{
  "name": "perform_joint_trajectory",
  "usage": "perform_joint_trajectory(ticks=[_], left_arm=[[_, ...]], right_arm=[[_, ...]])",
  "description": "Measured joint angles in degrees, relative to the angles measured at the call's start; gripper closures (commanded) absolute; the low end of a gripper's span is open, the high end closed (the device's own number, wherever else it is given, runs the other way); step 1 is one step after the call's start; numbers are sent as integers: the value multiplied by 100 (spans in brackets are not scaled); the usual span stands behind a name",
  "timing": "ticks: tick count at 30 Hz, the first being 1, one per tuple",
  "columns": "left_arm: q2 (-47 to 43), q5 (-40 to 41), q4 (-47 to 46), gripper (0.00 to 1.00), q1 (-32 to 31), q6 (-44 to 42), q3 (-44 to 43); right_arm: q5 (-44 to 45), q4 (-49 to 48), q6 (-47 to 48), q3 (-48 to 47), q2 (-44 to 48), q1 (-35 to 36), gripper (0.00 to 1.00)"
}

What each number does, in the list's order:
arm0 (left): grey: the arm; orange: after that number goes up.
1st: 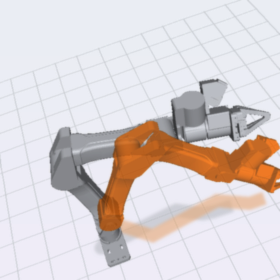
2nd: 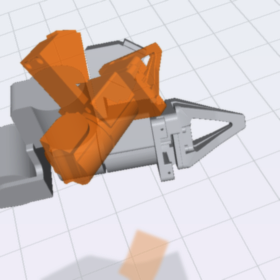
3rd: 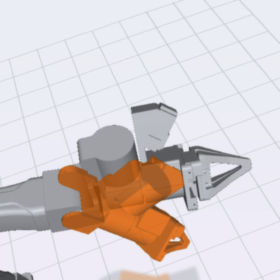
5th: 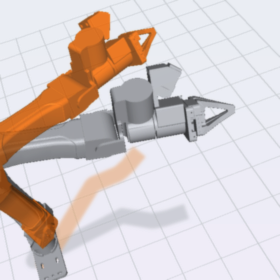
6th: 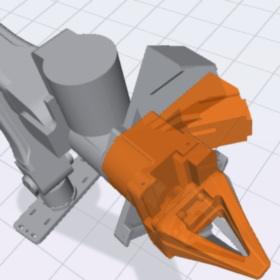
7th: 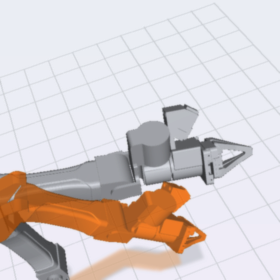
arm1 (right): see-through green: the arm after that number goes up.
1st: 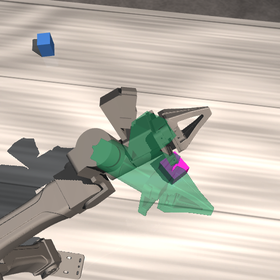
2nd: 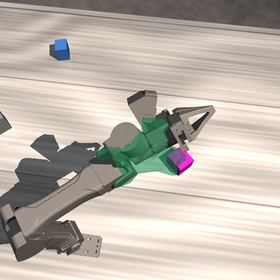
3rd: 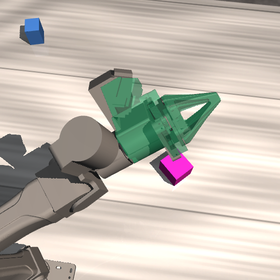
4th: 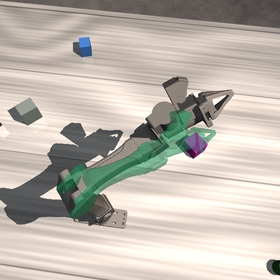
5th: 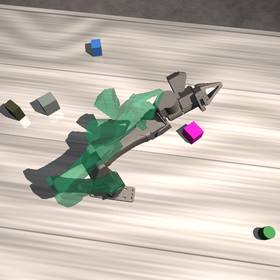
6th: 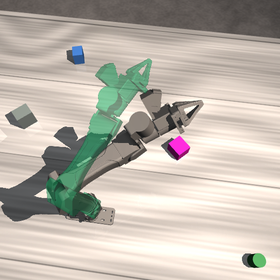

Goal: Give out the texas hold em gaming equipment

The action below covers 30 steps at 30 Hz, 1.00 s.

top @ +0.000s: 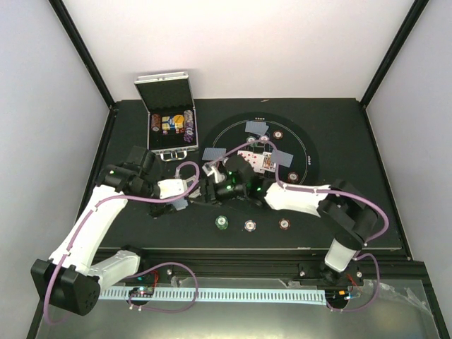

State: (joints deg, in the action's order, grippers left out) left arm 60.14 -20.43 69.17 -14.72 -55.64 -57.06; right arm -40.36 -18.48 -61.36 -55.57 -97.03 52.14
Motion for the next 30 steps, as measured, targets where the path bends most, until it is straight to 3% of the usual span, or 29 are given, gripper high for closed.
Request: perform_joint_trajectory(ticks=[16,30], left_arm=[[0,-28,4,98,0,2,-35],[39,31,-24,98,-4,2,-35]], right_arm=[[-289,-787,-546,-612,-1067,345,33],[-691,-1473,-638,-278,-1154,48,62]])
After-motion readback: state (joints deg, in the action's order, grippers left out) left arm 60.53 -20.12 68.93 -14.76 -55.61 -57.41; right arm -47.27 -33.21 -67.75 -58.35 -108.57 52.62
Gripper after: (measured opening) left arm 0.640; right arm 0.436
